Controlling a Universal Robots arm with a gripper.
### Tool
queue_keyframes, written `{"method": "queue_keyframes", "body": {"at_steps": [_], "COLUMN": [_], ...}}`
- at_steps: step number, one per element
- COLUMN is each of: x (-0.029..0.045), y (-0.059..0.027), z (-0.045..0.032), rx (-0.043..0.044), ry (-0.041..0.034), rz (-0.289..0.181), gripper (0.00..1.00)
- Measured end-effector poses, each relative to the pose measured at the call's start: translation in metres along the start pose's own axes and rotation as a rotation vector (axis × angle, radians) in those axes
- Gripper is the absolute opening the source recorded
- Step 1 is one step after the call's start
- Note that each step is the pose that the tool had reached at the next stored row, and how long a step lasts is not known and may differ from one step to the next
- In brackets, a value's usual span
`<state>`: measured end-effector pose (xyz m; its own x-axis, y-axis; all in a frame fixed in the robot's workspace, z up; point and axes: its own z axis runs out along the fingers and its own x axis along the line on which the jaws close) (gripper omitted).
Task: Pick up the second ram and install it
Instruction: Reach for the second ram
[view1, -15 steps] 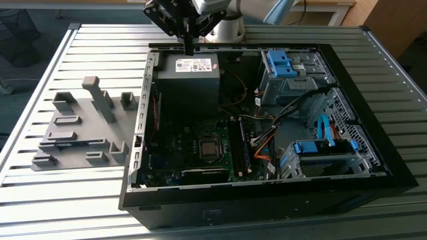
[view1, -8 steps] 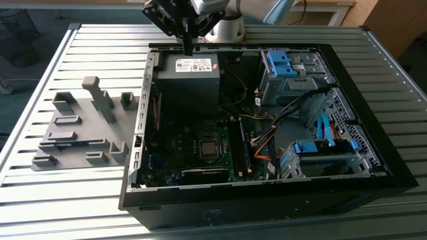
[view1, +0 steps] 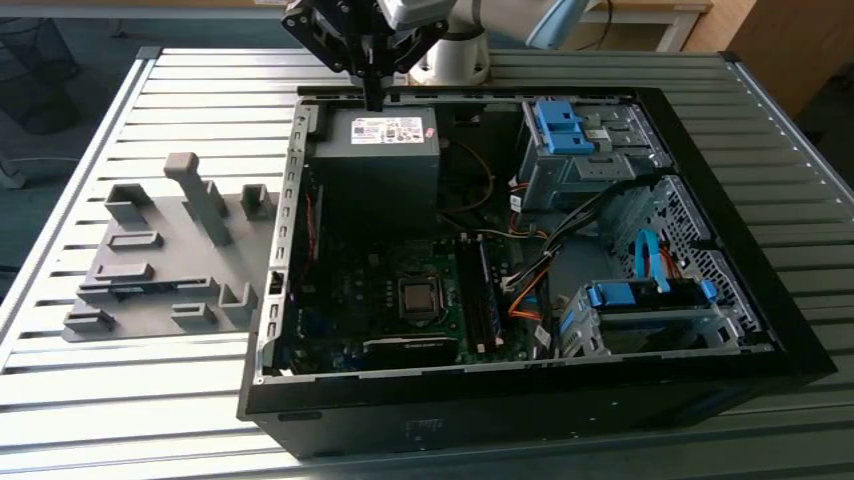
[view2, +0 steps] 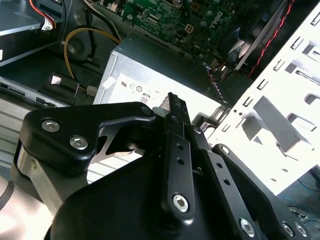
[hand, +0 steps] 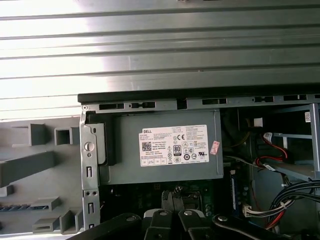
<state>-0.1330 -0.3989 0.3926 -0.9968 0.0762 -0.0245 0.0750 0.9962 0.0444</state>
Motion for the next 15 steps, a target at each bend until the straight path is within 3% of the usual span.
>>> {"method": "queue_keyframes", "body": {"at_steps": [15], "x": [0.004], "y": [-0.0003], "z": [0.0001], "rx": [0.0], "ry": [0.0], "rz": [0.0], "gripper": [0.11]}}
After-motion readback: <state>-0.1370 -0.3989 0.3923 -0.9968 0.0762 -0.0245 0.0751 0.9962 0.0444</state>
